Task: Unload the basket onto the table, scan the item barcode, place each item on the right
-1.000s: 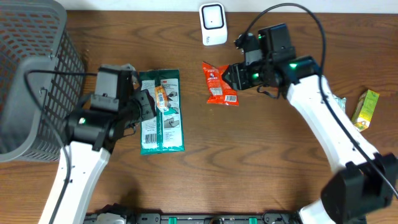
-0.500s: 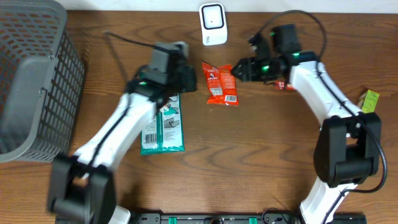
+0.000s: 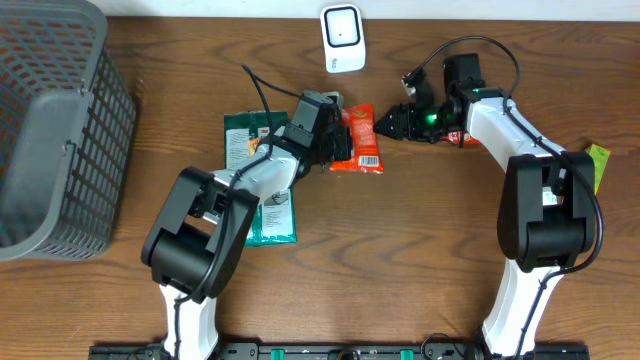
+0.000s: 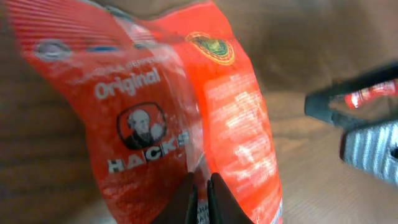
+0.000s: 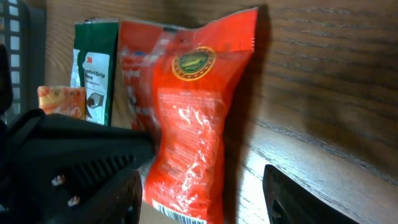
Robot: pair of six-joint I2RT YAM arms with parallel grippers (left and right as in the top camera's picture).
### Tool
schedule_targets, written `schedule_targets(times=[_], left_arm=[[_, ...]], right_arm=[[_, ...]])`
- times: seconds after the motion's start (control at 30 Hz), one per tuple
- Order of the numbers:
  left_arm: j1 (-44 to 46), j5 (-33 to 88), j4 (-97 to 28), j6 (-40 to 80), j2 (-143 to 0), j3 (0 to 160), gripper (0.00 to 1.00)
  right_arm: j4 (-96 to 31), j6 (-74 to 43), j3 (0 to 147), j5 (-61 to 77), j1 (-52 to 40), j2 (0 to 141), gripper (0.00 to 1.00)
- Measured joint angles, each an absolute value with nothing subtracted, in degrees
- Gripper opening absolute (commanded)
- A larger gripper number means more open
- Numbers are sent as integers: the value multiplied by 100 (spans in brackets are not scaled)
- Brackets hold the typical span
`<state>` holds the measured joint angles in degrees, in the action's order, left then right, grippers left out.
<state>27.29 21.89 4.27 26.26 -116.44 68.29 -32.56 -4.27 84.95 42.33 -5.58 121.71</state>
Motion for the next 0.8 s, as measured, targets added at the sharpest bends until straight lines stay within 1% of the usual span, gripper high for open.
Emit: schedule_targets(times=[0.13, 0.3, 0.4, 0.57, 0.7, 0.8], left_arm=[[2751, 2464, -204, 2515, -11607, 6886, 11], [2755, 2646, -871, 2191, -11531, 6936, 11], [2757, 2703, -1162, 2027, -11528, 6956, 12], [2766, 2709, -1592, 1811, -11528, 6956, 14], [2766, 2707, -1737, 1682, -11528, 6956, 15], [2766, 2657, -1865, 1638, -11528, 6956, 15]], right_arm=[[-3415, -370, 8495, 4250, -558, 12171, 57], [-3647, -344, 8495, 4252, -558, 12171, 61], [-3645, -338, 8495, 4252, -572, 12171, 60], [-3669, -322, 8493, 4248, -775, 12171, 55], [-3868, -309, 8484, 4244, -1061, 12171, 44], [-4093, -279, 8471, 4069, -1243, 12171, 44]])
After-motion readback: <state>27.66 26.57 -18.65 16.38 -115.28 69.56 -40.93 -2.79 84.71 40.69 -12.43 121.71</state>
